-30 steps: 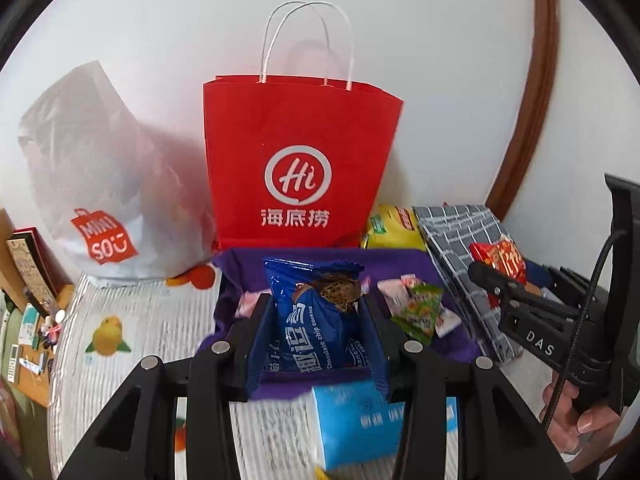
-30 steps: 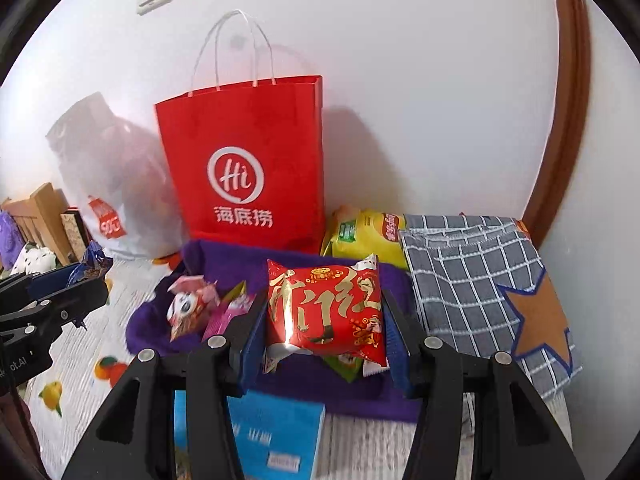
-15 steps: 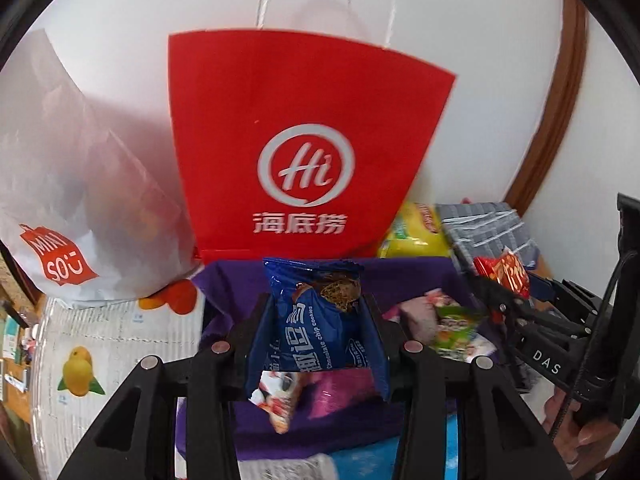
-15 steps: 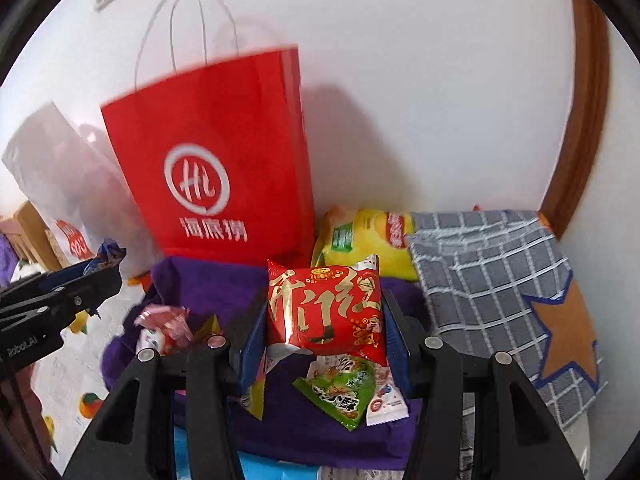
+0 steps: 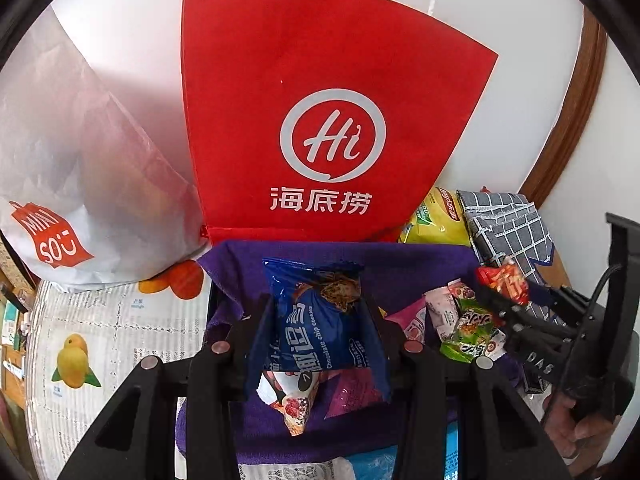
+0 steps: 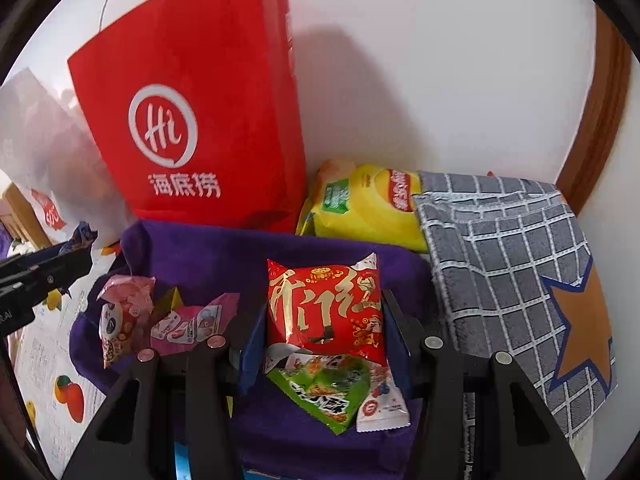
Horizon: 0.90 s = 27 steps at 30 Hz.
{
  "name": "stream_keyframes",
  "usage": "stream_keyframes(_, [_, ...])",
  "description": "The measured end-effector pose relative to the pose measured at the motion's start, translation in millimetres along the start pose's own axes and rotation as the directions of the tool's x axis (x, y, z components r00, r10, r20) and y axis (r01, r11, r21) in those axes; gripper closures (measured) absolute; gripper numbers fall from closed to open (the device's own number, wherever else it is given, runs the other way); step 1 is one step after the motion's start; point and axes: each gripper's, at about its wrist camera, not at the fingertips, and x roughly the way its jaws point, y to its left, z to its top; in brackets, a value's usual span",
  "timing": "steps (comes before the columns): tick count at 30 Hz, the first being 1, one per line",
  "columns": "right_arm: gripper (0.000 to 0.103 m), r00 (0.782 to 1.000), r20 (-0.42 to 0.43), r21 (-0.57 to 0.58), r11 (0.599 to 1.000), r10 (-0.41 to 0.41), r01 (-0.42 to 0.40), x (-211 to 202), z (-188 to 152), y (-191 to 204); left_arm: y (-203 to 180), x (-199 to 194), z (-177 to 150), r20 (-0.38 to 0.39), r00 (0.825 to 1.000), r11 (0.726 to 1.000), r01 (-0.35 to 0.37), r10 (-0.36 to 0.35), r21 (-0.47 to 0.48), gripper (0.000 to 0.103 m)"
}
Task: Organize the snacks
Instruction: 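Lower the red packet and blue bag onto the purple towel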
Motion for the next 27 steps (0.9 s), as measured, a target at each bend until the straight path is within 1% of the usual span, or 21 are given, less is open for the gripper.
stream_keyframes(6, [0.05,0.999,-0.043,-0.036,0.999,0.002,-0.003,8.2,-4.1,12.7,-1.4,0.4,-0.5,-0.005,1.0,1.0,-0.005,0.005,0.008,0.062])
stream_keyframes(9, [0.05,0.998,-0.056,-0.058,0.998,-0.018,0.015,10.8,-5.6,16.1,-3.4,1.0,-0.7,-0.009,1.0,1.0,-0.007,0.007,0.012,0.062])
stream_keyframes(14, [0.049,0.995,-0.087,-0.059,0.998,-0.038,0.033,14.9,-6.1,13.9,-4.7,-0.1,-0.8,-0.005,1.0,1.0,-0.01,0.01,0.018,0.062])
stream_keyframes(27, [0.048,0.994,-0.103,-0.071,0.997,-0.042,0.035,17.5,-6.5,14.1,-4.8,5.0,-1.8,-0.024,1.0,1.0,-0.013,0.013,0.014,0.062])
